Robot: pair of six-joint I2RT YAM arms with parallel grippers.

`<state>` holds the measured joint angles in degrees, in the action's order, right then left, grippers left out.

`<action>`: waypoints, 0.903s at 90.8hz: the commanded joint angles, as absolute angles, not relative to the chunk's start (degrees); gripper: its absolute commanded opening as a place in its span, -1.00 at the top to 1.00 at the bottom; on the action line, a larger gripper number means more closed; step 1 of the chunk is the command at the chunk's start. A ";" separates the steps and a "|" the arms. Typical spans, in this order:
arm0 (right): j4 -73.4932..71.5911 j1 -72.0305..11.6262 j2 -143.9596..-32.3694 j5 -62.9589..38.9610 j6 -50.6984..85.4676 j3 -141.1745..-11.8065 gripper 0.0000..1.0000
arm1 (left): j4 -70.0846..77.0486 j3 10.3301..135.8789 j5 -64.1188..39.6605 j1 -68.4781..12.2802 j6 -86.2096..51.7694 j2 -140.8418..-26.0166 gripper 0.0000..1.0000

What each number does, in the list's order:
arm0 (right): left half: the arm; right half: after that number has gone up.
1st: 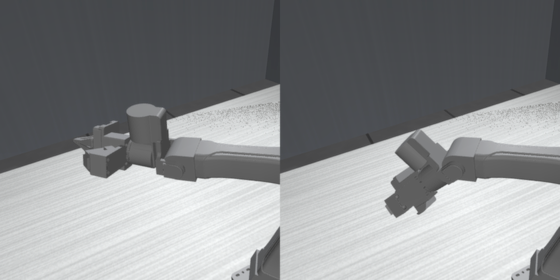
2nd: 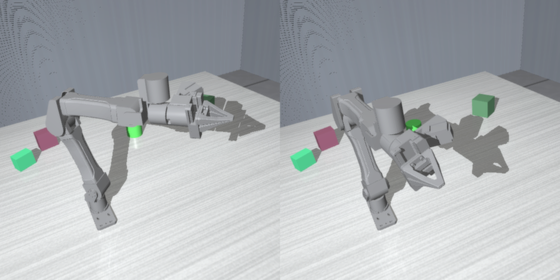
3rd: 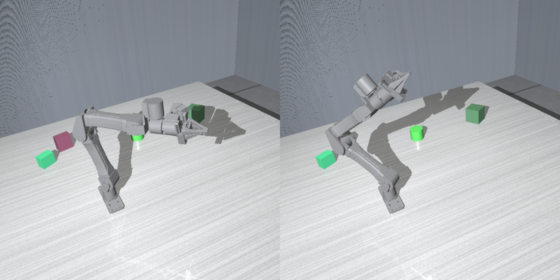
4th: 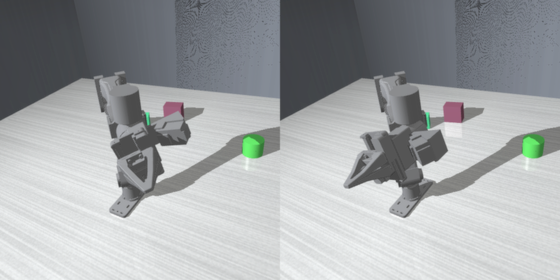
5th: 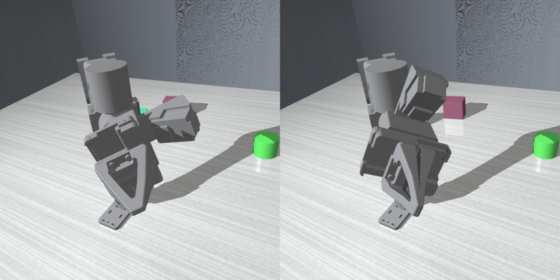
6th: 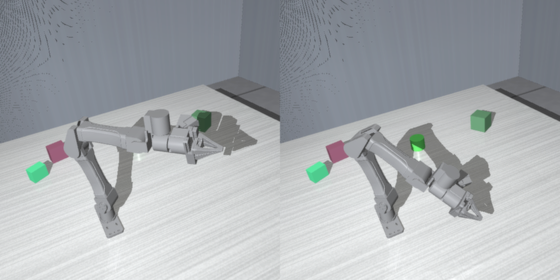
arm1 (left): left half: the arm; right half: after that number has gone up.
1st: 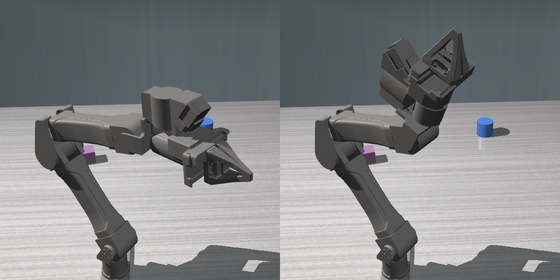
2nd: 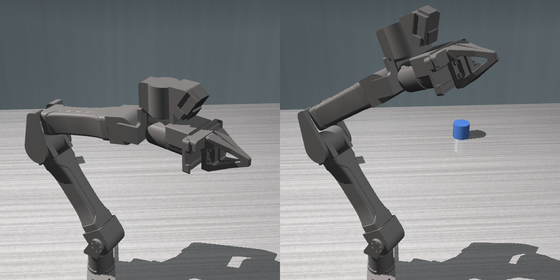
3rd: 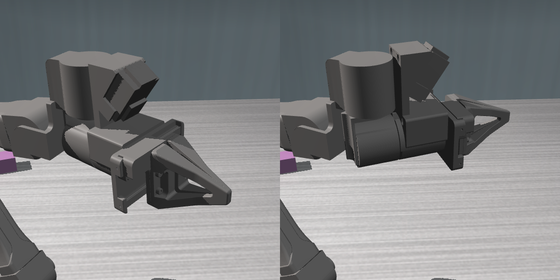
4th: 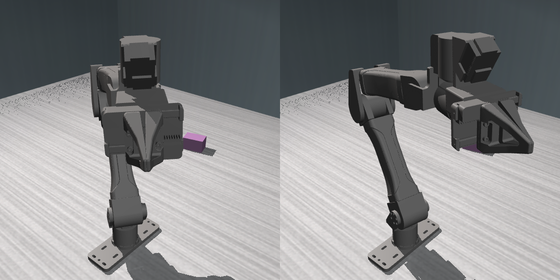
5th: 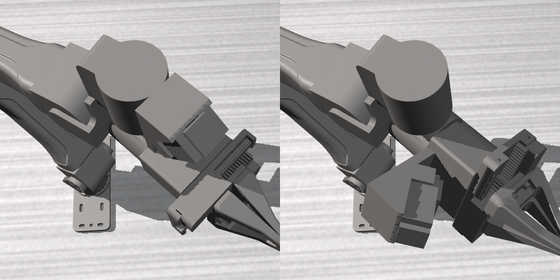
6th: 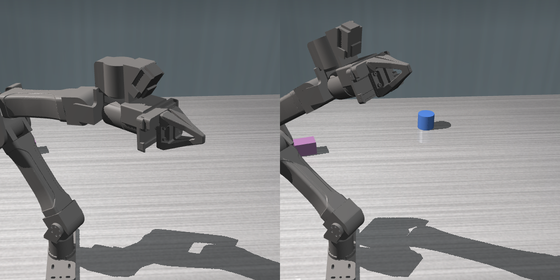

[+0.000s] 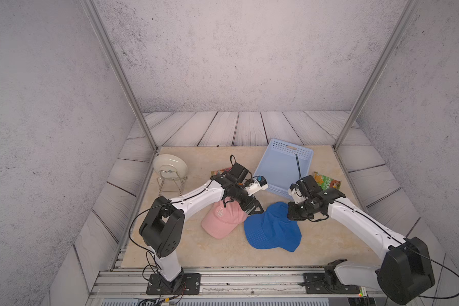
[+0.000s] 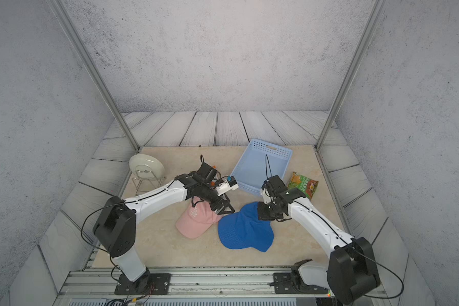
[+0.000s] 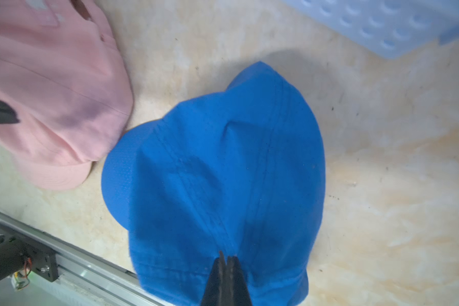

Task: Turn the baseball cap inside out
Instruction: Place the baseball cap at the center of the board.

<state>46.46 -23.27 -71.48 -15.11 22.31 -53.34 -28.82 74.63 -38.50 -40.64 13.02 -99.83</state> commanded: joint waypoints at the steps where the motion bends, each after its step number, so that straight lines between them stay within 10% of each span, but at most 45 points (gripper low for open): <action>1: 46.85 -23.58 -66.37 -15.30 21.93 -55.86 1.00 | -28.27 74.35 -38.23 -40.56 13.02 -98.41 -0.46; 12: 47.85 -23.66 -66.03 -12.71 21.99 -54.58 0.99 | -28.20 73.77 -38.23 -40.34 12.83 -98.18 -0.46; 46: 48.80 -24.36 -71.34 -8.48 22.83 -52.06 0.11 | -28.47 74.93 -38.28 -40.78 13.88 -100.09 -0.52; 82: 48.42 -29.75 -76.11 -4.53 22.86 -52.88 -0.06 | -28.06 75.05 -38.06 -40.87 13.57 -100.82 -0.52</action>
